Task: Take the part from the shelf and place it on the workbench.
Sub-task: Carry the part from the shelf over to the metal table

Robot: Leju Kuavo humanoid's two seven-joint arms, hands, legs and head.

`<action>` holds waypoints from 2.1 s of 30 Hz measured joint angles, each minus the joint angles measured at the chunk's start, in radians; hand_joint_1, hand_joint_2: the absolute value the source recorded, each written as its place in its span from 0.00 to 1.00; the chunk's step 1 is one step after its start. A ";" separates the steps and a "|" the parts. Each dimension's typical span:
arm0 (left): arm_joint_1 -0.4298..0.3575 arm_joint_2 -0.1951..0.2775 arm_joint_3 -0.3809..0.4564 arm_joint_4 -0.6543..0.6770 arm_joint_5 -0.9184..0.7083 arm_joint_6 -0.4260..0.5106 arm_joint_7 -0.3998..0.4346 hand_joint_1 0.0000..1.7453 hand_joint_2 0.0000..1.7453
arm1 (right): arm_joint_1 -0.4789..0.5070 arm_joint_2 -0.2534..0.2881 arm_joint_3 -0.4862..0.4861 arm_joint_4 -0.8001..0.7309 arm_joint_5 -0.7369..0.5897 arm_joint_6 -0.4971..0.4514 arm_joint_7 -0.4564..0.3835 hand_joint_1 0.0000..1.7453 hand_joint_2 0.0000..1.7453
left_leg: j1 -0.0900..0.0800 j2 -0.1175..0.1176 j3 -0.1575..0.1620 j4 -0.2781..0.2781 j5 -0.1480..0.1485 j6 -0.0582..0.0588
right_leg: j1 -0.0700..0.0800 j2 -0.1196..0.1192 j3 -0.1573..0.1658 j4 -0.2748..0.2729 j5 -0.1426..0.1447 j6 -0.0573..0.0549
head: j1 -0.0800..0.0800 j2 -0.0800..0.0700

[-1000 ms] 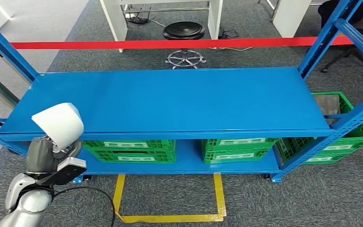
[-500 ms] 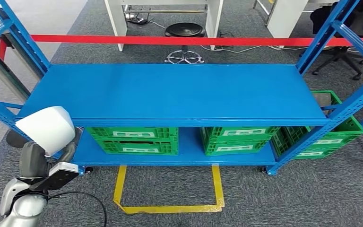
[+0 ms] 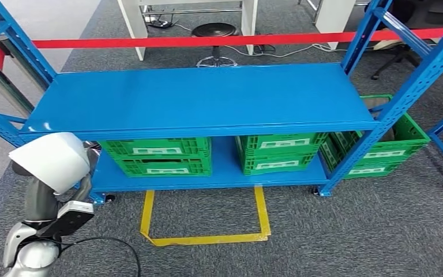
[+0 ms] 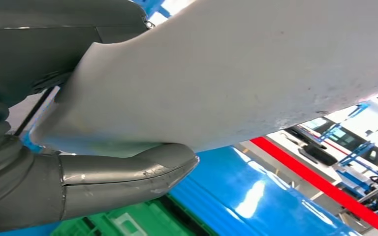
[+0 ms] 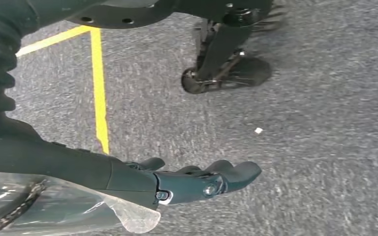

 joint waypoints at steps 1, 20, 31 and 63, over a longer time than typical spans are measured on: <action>0.000 0.000 0.001 0.000 0.000 0.000 0.000 1.00 1.00 | 0.000 0.000 0.000 0.000 0.000 0.000 0.000 0.00 1.00 | 0.003 0.000 -0.006 0.056 -0.031 -0.004 | 0.000 0.000 -0.012 0.002 0.011 0.000 | 0.000 0.000; 0.011 -0.013 0.005 -0.008 0.009 0.000 -0.002 1.00 1.00 | 0.000 -0.002 0.001 0.001 0.048 0.006 -0.009 0.00 1.00 | -0.011 0.003 0.067 -0.189 0.142 0.058 | 0.005 0.008 -0.105 0.250 -0.044 0.047 | 0.006 0.000; 0.029 -0.013 0.022 -0.026 0.019 0.002 0.012 1.00 1.00 | -0.004 -0.007 0.008 0.001 0.089 0.001 -0.021 0.00 1.00 | -0.002 -0.002 -0.038 0.017 0.030 0.002 | 0.012 0.000 0.035 -0.032 -0.004 -0.007 | 0.002 0.000; 0.061 -0.014 0.047 -0.053 0.056 0.008 0.014 1.00 1.00 | -0.015 -0.006 0.017 0.002 0.130 0.000 -0.016 0.00 1.00 | 0.012 -0.012 -0.043 0.095 0.010 -0.012 | 0.010 -0.010 0.014 -0.018 0.010 -0.007 | 0.000 0.000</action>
